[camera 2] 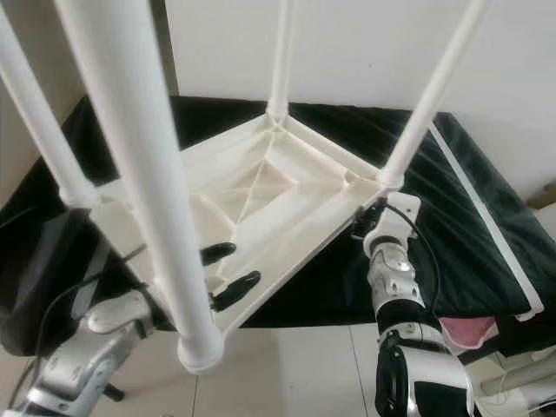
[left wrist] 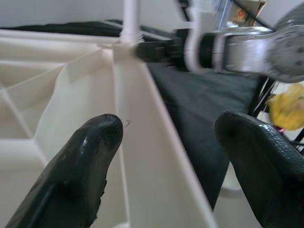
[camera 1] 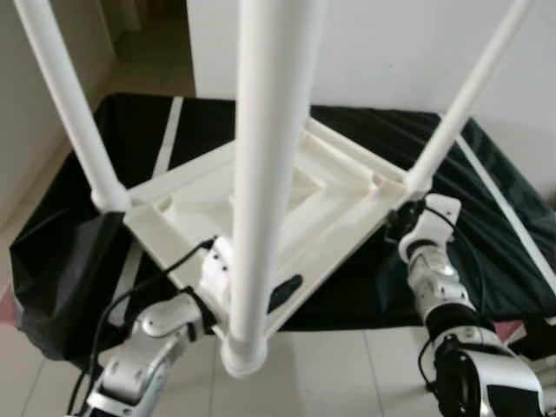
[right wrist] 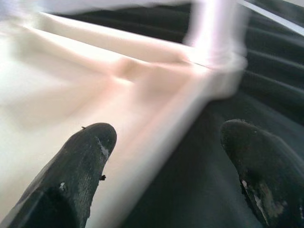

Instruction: Building children table

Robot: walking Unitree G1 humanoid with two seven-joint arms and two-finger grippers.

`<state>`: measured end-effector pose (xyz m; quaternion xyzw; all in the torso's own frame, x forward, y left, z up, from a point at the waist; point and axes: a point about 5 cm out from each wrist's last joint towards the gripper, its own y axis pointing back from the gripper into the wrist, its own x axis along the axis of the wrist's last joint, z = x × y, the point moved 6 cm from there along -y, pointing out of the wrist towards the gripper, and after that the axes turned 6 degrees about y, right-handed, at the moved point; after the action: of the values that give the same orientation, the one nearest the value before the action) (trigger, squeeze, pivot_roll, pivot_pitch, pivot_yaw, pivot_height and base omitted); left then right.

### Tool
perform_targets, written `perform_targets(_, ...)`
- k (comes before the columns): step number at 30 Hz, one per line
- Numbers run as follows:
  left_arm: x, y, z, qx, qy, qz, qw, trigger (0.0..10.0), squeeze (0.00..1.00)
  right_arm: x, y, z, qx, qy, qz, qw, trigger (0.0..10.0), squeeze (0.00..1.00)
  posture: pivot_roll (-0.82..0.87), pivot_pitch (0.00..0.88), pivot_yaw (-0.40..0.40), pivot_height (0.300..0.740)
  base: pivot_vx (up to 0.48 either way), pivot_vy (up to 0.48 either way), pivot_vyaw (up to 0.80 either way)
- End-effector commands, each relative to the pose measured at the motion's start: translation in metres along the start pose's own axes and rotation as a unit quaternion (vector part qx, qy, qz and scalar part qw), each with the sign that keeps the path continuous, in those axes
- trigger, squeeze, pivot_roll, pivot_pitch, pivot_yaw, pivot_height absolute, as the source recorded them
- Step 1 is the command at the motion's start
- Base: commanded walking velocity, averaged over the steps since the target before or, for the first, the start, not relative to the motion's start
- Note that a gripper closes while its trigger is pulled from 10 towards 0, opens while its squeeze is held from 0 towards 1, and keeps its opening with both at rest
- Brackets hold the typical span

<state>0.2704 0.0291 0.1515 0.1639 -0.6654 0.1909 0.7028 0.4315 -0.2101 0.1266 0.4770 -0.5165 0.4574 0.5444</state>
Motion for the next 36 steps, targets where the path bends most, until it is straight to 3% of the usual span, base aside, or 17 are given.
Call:
perform_targets(1, 0.004, -0.009, 0.005, 0.000, -0.007, 0.009, 1.000, 10.0, 0.00, 0.001, -0.001, -0.006, 0.007, 0.005, 0.002, 1.000, 10.0, 0.00, 0.08, 0.000, -0.070, 0.740, 0.000, 0.000, 0.00)
perform_targets(5, 0.009, -0.013, 0.001, 0.015, -0.012, 0.022, 1.000, 10.0, 0.00, 0.003, -0.001, 0.002, -0.022, 0.009, 0.009, 1.000, 10.0, 0.00, 0.09, 0.000, -0.070, 0.740, 0.000, 0.000, 0.00)
perform_targets(6, 0.017, -0.009, -0.016, 0.060, -0.025, 0.041, 0.997, 10.0, 0.00, 0.005, 0.004, 0.030, -0.093, 0.009, 0.029, 0.995, 10.0, 0.00, 0.10, 0.000, -0.073, 0.740, 0.000, 0.000, 0.00)
perform_targets(10, 0.023, 0.005, -0.032, 0.089, -0.017, 0.054, 0.994, 10.0, 0.00, 0.006, 0.013, 0.049, -0.124, 0.002, 0.055, 0.991, 10.0, 0.00, 0.09, 0.005, -0.070, 0.740, 0.000, 0.000, 0.00)
perform_targets(15, 0.026, 0.018, -0.038, 0.091, -0.008, 0.059, 0.994, 10.0, 0.00, 0.006, 0.020, 0.052, -0.119, 0.005, 0.074, 0.990, 10.0, 0.00, 0.09, 0.013, -0.068, 0.740, 0.000, 0.000, 0.00)
perform_targets(20, 0.022, 0.029, -0.036, 0.064, -0.007, 0.038, 0.997, 10.0, 0.00, 0.003, 0.027, 0.048, -0.092, 0.012, 0.084, 0.992, 10.0, 0.00, 0.08, 0.021, -0.067, 0.740, 0.000, 0.000, 0.00)
perform_targets(23, 0.020, 0.047, -0.031, 0.017, -0.026, 0.013, 0.999, 10.0, 0.00, -0.005, 0.040, 0.045, -0.062, 0.024, 0.089, 0.994, 10.0, 0.00, 0.07, 0.033, -0.066, 0.740, 0.000, 0.000, 0.00)
perform_targets(25, 0.020, 0.047, -0.031, 0.017, -0.026, 0.013, 0.999, 10.0, 0.00, -0.005, 0.040, 0.045, -0.062, 0.024, 0.089, 0.994, 10.0, 0.00, 0.07, 0.033, -0.066, 0.740, 0.000, 0.000, 0.00)
perform_targets(27, 0.012, 0.061, -0.027, -0.011, -0.052, -0.026, 0.998, 10.0, 0.00, -0.012, 0.047, 0.052, -0.064, 0.030, 0.084, 0.994, 10.0, 0.00, 0.07, 0.039, -0.065, 0.740, 0.000, 0.000, 0.00)
perform_targets(31, -0.001, 0.077, -0.028, -0.033, -0.066, -0.079, 0.994, 10.0, 0.00, -0.018, 0.053, 0.062, -0.071, 0.035, 0.078, 0.994, 10.0, 0.00, 0.08, 0.046, -0.067, 0.740, 0.000, 0.000, 0.00)
perform_targets(36, -0.008, 0.084, -0.025, -0.049, -0.063, -0.110, 0.991, 10.0, 0.00, -0.017, 0.055, 0.064, -0.069, 0.037, 0.078, 0.994, 10.0, 0.00, 0.08, 0.048, -0.067, 0.740, 0.000, 0.000, 0.00)
